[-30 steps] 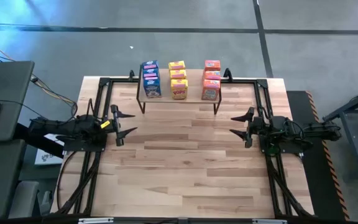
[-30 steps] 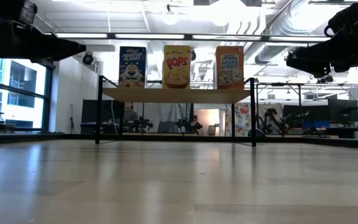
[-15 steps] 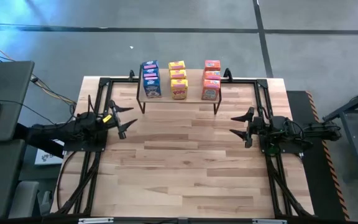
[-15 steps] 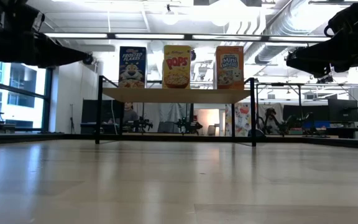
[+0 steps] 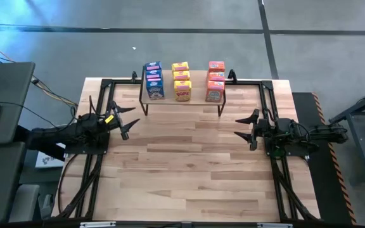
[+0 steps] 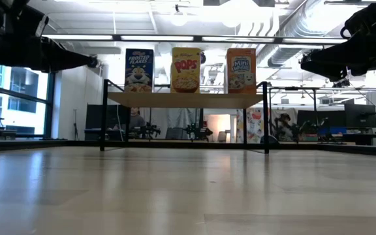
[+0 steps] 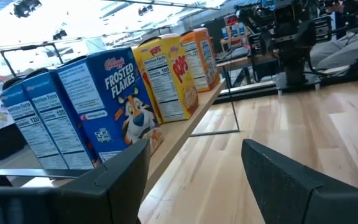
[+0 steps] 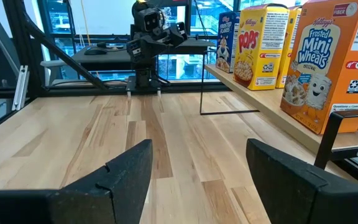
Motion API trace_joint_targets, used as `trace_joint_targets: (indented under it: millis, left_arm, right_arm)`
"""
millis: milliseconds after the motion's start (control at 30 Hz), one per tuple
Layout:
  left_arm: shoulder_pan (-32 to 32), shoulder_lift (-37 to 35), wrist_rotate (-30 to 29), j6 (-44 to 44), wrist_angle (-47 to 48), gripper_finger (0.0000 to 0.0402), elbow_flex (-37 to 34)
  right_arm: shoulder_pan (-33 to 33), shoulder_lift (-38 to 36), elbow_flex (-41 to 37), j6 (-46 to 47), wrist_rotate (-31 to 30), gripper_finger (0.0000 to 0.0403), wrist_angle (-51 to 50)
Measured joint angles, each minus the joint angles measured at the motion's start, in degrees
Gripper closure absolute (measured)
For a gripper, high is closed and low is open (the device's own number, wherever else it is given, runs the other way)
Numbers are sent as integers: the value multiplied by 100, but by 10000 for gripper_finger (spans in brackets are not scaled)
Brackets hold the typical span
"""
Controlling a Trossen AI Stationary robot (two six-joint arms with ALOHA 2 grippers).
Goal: Stack cereal on shelf
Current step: Return to Home Position
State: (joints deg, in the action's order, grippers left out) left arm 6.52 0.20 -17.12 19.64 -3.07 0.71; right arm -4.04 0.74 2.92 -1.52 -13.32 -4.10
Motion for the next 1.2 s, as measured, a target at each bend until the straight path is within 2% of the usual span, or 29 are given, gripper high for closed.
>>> trace_joint_targets:
  millis: [267,1200]
  left_arm:
    - [-359,116,18,2,-36,156,-4]
    - [-360,25,8,1,8,156,2]
  right_arm:
    - [-1,2,1,0,0,151,0]
    - [0,0,1,0,0,151,-9]
